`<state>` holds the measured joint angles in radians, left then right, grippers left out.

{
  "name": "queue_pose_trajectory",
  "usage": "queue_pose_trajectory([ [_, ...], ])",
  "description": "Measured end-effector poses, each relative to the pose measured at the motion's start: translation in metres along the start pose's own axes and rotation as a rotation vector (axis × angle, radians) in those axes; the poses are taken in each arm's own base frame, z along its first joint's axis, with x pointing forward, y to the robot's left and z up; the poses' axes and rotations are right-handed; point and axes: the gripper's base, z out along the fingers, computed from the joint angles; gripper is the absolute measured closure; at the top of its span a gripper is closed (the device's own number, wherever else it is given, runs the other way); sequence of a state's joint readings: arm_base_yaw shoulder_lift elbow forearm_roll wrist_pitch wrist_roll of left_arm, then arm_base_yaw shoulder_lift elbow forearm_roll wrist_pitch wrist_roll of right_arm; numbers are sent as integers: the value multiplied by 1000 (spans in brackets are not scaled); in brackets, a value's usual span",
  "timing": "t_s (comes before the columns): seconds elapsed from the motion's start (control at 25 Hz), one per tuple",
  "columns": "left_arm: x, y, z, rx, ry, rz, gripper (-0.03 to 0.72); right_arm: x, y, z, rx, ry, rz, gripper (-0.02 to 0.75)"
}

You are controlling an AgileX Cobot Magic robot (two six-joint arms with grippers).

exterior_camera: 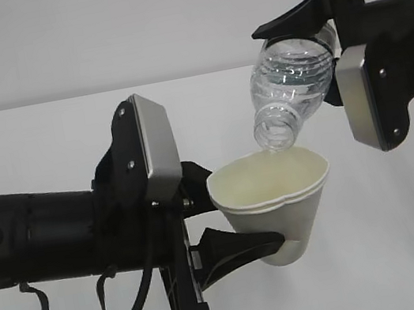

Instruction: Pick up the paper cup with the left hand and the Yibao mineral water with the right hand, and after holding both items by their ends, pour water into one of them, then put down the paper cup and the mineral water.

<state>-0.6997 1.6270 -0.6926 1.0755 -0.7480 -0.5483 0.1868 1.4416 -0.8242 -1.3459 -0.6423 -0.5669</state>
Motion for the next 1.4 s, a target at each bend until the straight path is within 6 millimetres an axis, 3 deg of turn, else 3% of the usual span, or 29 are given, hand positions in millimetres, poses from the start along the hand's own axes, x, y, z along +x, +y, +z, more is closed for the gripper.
queue_pose_trajectory([
  [1.4,1,-1,0,10,6,13,325,1,0,0,-4,6,-23,285],
])
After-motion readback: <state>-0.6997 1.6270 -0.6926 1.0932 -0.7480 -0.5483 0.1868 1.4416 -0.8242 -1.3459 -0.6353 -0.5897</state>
